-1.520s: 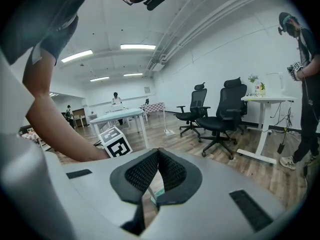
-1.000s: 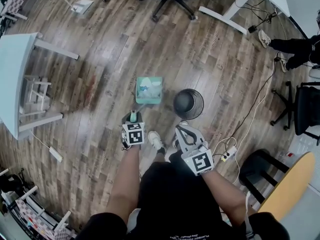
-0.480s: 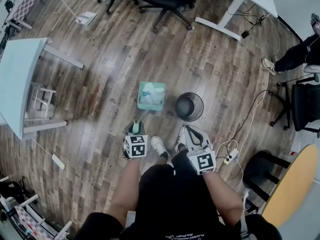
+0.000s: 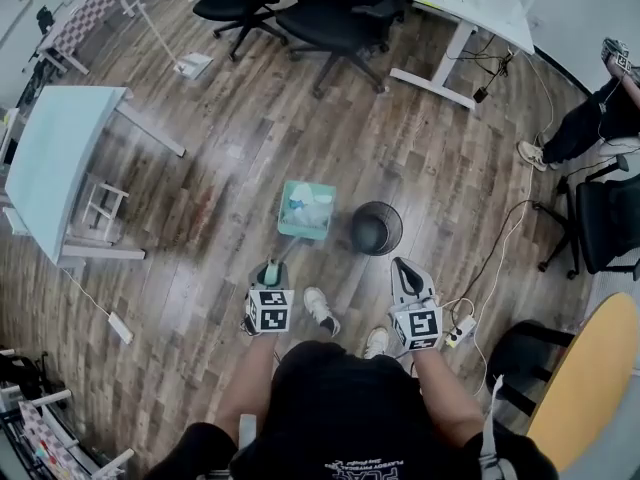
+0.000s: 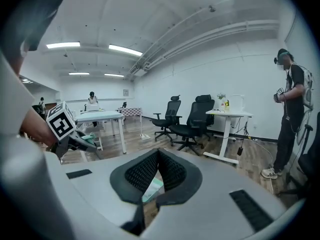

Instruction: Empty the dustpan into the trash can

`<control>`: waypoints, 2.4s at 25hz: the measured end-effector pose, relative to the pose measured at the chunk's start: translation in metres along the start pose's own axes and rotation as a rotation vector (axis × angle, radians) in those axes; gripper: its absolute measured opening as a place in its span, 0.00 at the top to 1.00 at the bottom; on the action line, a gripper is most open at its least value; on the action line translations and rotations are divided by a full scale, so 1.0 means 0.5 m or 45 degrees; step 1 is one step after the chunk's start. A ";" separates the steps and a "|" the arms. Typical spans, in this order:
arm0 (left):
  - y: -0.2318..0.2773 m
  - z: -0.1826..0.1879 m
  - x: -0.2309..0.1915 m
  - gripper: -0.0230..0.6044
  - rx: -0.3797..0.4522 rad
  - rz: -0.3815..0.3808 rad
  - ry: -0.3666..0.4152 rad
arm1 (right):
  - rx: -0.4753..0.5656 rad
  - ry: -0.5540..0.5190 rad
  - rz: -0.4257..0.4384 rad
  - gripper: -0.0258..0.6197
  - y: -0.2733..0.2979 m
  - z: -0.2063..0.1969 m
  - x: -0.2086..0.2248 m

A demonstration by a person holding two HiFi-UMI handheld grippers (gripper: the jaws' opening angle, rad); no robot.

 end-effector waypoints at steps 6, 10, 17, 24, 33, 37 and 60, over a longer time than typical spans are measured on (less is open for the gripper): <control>-0.117 -0.013 0.031 0.81 0.075 0.064 -0.026 | 0.030 -0.082 0.082 0.92 -0.091 0.003 -0.004; -0.201 -0.017 0.066 0.80 0.123 0.098 -0.026 | 0.047 -0.114 0.109 0.92 -0.148 -0.001 -0.009; -0.305 -0.034 0.147 0.81 0.241 0.130 0.166 | 0.075 -0.120 0.139 0.92 -0.230 -0.023 -0.027; -0.361 -0.055 0.217 0.80 0.294 0.154 0.310 | 0.086 -0.118 0.155 0.92 -0.299 -0.041 -0.038; -0.369 -0.060 0.303 0.80 0.387 0.195 0.700 | 0.101 -0.116 0.155 0.92 -0.350 -0.053 -0.035; -0.368 -0.055 0.334 0.80 0.429 0.198 0.845 | 0.099 -0.118 0.148 0.92 -0.361 -0.062 -0.024; -0.367 -0.104 0.474 0.80 0.532 0.046 1.777 | 0.108 -0.114 0.167 0.92 -0.368 -0.066 -0.029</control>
Point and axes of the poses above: the fingertips, and each gripper's own axes: y forward along the fingers, x to its right, z out of its top, the point moved 7 cm from there along -y, backward along the fingers, and after that the axes turned 15 degrees about z, right-handed, at the moved point
